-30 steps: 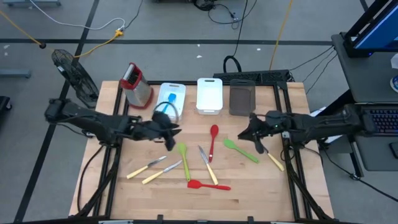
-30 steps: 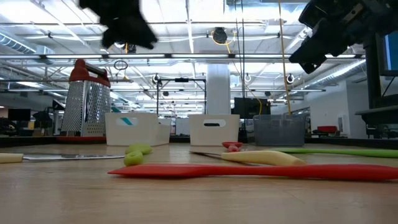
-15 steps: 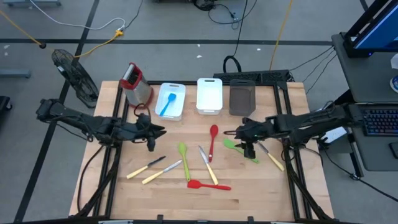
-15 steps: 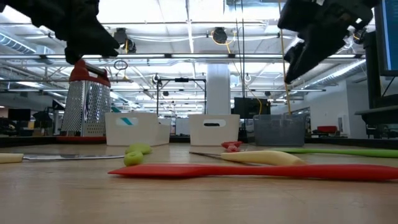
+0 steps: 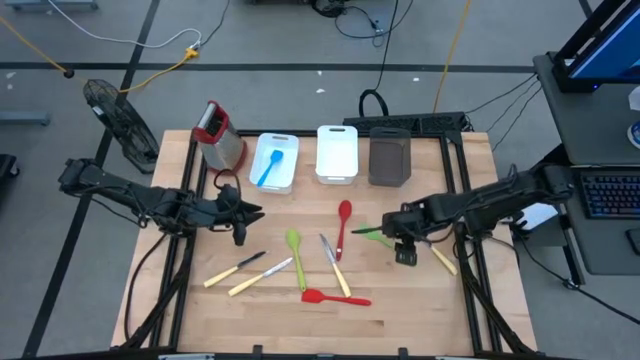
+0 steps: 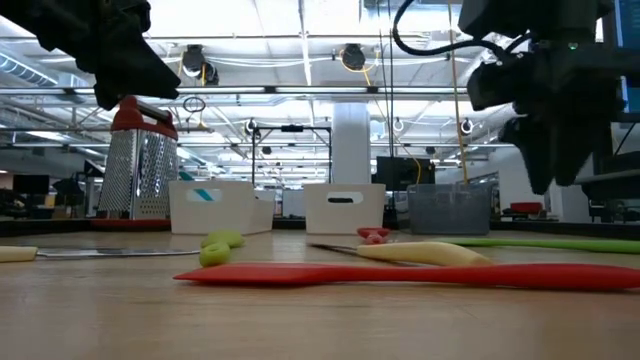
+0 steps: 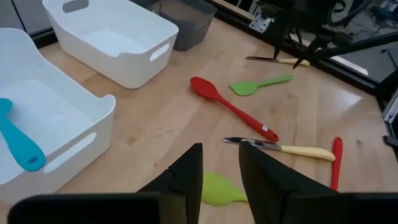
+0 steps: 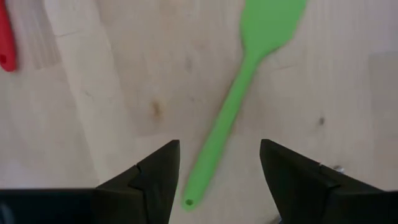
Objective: Pick & Place Kitchen Items
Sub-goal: Put the green spatula into the left white bin
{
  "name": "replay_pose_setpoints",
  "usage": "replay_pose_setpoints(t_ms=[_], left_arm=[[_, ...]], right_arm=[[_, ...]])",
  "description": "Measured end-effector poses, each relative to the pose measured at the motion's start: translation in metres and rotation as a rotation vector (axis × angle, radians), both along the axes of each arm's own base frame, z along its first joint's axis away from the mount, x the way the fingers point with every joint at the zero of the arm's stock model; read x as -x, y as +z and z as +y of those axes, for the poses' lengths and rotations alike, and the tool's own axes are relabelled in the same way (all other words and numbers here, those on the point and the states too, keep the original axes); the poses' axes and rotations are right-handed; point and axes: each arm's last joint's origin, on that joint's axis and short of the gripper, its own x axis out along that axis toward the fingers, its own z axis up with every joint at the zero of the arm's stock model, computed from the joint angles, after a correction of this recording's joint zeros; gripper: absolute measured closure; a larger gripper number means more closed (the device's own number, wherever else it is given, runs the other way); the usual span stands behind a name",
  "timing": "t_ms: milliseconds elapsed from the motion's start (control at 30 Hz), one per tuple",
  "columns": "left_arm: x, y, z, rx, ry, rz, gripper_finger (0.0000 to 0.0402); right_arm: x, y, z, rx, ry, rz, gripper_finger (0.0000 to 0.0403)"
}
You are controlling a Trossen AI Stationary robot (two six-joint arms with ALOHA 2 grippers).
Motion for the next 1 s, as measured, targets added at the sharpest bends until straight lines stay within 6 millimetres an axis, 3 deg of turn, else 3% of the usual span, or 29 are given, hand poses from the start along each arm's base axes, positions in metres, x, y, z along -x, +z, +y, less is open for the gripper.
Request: replay_pose_setpoints(t_ms=[367,733,1000], left_arm=[[0.0,0.0,0.0,-0.005,-0.002,0.001,0.0295],[-0.002,0.004,-0.001,-0.016,-0.013,-0.037,0.0295],[-0.002,0.004,-0.001,-0.009,-0.01,-0.039,0.0295]], right_arm=[[0.005,-0.001,0.01,0.017,-0.032,0.036,0.0192],[-0.008,0.001,0.007,0.111,-0.015,-0.115,0.0195],[-0.018,-0.018,0.008,0.107,-0.001,-0.041,0.0196]])
